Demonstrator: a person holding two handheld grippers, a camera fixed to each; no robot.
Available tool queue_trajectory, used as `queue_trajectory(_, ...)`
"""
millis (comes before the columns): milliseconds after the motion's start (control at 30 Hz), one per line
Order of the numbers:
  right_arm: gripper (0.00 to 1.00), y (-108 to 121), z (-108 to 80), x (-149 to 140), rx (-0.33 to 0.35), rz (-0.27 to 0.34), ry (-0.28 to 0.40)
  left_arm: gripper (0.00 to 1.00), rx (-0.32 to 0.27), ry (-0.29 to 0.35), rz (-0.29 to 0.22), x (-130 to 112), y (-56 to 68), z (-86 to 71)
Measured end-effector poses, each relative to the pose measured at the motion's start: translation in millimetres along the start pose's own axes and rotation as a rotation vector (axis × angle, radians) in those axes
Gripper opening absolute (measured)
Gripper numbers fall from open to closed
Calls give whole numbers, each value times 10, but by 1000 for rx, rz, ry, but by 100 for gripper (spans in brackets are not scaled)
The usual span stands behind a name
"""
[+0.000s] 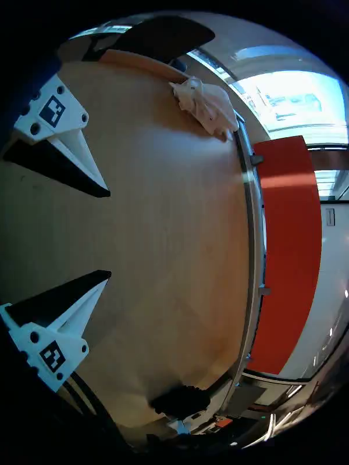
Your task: Fold towel
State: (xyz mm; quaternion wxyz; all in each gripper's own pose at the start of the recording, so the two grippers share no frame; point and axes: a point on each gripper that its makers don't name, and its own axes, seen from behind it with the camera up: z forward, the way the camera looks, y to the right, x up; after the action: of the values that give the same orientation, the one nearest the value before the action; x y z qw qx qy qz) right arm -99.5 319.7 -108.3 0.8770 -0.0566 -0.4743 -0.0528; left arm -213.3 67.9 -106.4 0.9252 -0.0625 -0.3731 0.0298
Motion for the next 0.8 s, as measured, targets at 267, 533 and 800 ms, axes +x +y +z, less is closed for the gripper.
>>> queue_trajectory(267,45,57,-25,-84,-23,5,-21,93,-1,2,-4,12,-7,5)
queue_trajectory(533,65,56,-44,-159,-42,-17,-28,93,-4,0,-1,-1,3,16)
queue_trajectory(800,100,-12,-87,-133,-38,-6,0,93,-7,6,-1,20,1,14)
